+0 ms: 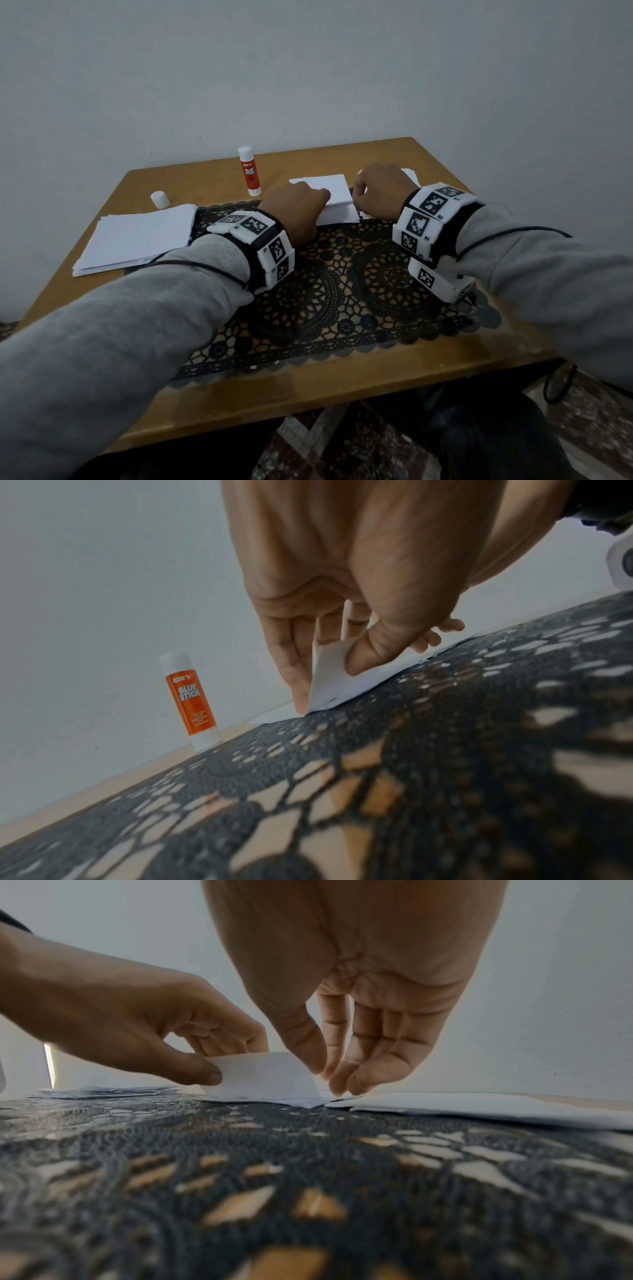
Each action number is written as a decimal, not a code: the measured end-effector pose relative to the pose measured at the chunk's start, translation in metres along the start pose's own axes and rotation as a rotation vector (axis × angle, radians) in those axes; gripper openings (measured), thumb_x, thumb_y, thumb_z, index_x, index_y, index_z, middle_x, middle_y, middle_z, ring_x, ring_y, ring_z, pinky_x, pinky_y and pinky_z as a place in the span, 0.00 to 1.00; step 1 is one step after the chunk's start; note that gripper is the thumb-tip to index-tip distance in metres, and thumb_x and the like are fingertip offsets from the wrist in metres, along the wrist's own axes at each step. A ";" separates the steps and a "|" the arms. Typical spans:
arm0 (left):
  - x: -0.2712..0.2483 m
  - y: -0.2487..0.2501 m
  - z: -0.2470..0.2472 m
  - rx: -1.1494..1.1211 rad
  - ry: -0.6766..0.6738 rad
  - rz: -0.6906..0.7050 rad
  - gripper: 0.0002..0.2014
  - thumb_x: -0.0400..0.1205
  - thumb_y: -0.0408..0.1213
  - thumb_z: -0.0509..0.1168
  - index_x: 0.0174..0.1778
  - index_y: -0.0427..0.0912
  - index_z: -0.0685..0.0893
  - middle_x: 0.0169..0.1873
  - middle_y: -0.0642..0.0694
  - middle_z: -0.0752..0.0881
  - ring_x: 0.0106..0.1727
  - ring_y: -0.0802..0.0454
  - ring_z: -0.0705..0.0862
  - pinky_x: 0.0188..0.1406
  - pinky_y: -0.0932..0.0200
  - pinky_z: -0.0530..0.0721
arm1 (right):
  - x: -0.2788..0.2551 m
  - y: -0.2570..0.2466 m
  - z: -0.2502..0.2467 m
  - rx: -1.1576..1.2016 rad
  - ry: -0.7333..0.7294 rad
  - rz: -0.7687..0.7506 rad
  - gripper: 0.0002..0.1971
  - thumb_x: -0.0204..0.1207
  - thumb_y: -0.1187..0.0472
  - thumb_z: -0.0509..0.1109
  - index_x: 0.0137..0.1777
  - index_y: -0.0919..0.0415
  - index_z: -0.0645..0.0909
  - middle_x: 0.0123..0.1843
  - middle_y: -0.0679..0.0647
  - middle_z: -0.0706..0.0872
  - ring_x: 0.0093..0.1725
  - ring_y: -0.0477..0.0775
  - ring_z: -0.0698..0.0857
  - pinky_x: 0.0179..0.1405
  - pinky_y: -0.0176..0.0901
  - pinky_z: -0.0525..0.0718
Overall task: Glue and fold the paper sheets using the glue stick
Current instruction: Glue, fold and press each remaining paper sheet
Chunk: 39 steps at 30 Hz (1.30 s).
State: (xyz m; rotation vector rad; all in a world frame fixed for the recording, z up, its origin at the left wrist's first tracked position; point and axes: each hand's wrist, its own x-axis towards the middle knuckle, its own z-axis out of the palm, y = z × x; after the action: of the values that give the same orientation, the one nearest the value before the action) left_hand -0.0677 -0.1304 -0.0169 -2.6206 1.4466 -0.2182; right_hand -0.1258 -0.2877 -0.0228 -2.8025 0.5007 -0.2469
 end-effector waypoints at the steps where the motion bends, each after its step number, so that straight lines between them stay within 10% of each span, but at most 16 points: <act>1: 0.000 -0.001 0.000 -0.019 0.004 -0.012 0.14 0.81 0.33 0.60 0.62 0.39 0.78 0.49 0.38 0.82 0.53 0.40 0.81 0.45 0.53 0.80 | 0.000 0.000 0.000 0.010 -0.003 -0.008 0.09 0.77 0.67 0.64 0.43 0.64 0.87 0.55 0.59 0.89 0.54 0.59 0.86 0.54 0.50 0.86; 9: -0.016 -0.024 -0.012 -0.262 0.040 -0.121 0.11 0.78 0.26 0.61 0.54 0.37 0.83 0.55 0.40 0.83 0.55 0.42 0.80 0.48 0.55 0.77 | -0.009 -0.005 -0.001 0.011 -0.163 -0.104 0.17 0.77 0.70 0.65 0.60 0.55 0.88 0.69 0.53 0.83 0.65 0.55 0.81 0.56 0.38 0.77; 32: -0.116 -0.102 0.005 -0.361 -0.227 0.075 0.30 0.65 0.11 0.58 0.33 0.59 0.80 0.58 0.55 0.79 0.66 0.53 0.77 0.68 0.57 0.74 | -0.014 -0.009 -0.006 -0.031 -0.188 -0.108 0.17 0.77 0.69 0.65 0.60 0.55 0.87 0.68 0.56 0.82 0.63 0.57 0.81 0.52 0.38 0.72; 39: -0.117 -0.090 0.000 -0.455 -0.200 -0.051 0.18 0.78 0.21 0.59 0.50 0.49 0.85 0.59 0.48 0.82 0.61 0.49 0.79 0.65 0.50 0.77 | -0.013 -0.009 -0.005 -0.042 -0.203 -0.112 0.16 0.76 0.69 0.65 0.59 0.55 0.87 0.66 0.56 0.83 0.59 0.56 0.82 0.50 0.39 0.72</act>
State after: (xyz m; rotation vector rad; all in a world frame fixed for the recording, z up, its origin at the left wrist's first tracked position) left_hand -0.0549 0.0163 -0.0062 -2.9173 1.5036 0.4060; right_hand -0.1367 -0.2764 -0.0166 -2.8587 0.3055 0.0261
